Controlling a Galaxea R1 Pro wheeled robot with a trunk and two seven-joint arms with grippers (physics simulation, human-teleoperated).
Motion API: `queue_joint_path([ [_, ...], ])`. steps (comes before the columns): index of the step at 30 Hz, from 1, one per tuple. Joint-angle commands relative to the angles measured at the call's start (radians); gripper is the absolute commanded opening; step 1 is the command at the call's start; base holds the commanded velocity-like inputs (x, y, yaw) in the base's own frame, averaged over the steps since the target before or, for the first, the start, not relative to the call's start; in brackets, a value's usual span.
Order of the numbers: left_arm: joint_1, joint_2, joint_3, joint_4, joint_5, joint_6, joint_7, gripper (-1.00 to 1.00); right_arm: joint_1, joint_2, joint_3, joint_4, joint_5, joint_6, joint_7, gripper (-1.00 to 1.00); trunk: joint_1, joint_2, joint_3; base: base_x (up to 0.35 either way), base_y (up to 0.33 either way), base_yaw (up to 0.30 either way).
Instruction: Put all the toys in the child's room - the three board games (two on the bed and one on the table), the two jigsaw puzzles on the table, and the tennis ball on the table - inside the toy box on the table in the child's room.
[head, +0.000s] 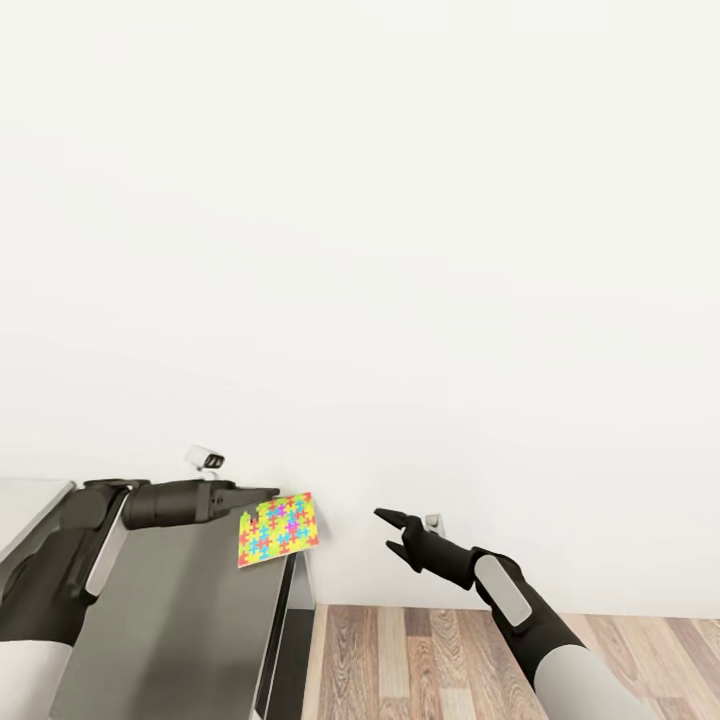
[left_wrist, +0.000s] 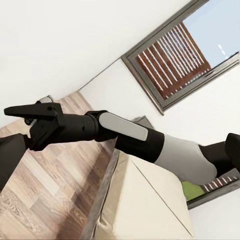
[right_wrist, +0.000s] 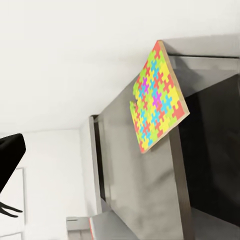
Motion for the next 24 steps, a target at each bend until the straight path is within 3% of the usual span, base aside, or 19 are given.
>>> queue_joint_path([
  [1, 0.005, 0.000, -0.001, -0.017, 0.001, 0.011, -0.003, 1.00, -0.001, 0.000, 0.001, 0.000, -0.002, 0.004, 0.001, 1.00, 0.004, -0.009, -0.005, 0.000, 0.000, 0.000],
  [24, 0.020, -0.002, -0.003, -0.070, 0.001, 0.011, -0.005, 1.00, 0.001, 0.000, 0.007, -0.010, 0.004, -0.013, 0.016, 1.00, 0.092, -0.170, -0.077, 0.000, 0.000, 0.000],
])
